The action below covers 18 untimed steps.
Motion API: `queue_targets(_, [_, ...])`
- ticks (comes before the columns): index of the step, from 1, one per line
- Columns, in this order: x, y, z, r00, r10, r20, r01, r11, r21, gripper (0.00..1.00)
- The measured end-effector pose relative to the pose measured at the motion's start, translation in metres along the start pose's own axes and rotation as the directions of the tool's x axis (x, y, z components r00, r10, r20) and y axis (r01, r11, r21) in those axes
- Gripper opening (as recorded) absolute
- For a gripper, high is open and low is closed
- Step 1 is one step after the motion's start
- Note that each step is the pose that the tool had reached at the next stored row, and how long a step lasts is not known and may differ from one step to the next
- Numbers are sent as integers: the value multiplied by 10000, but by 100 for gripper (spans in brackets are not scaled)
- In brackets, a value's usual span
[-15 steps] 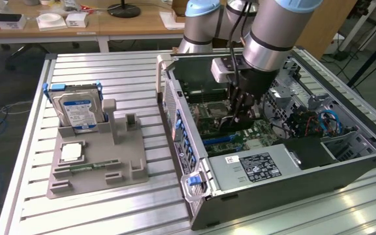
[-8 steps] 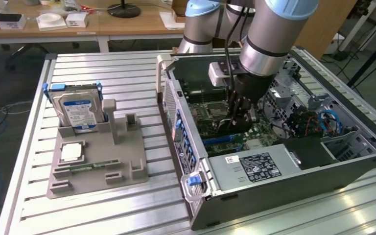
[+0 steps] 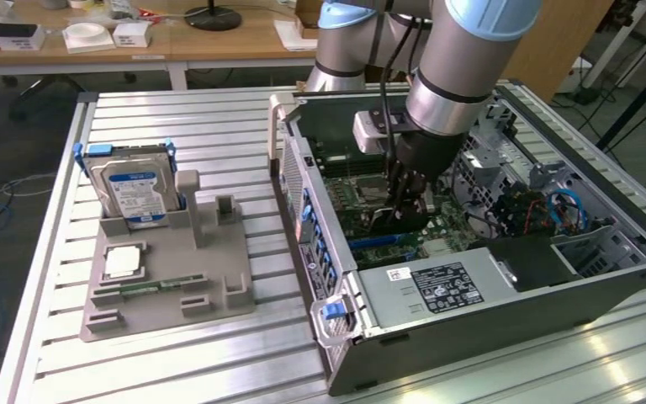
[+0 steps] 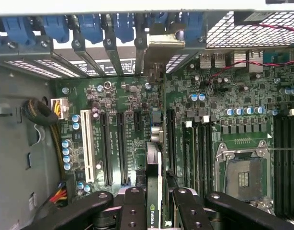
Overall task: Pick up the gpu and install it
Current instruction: 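Insert the gpu into the slot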
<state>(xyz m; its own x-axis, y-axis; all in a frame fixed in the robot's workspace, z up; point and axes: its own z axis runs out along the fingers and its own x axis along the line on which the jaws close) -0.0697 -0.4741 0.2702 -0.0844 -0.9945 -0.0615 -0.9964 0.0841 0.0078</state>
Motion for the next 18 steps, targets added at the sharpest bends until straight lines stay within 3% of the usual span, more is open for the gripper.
queue_targets(9, [0, 54, 57, 9996, 273, -15, -273, 9996, 47, 26])
queue_targets(18, [-1, 56, 34, 9996, 286, -16, -286, 9996, 44, 26])
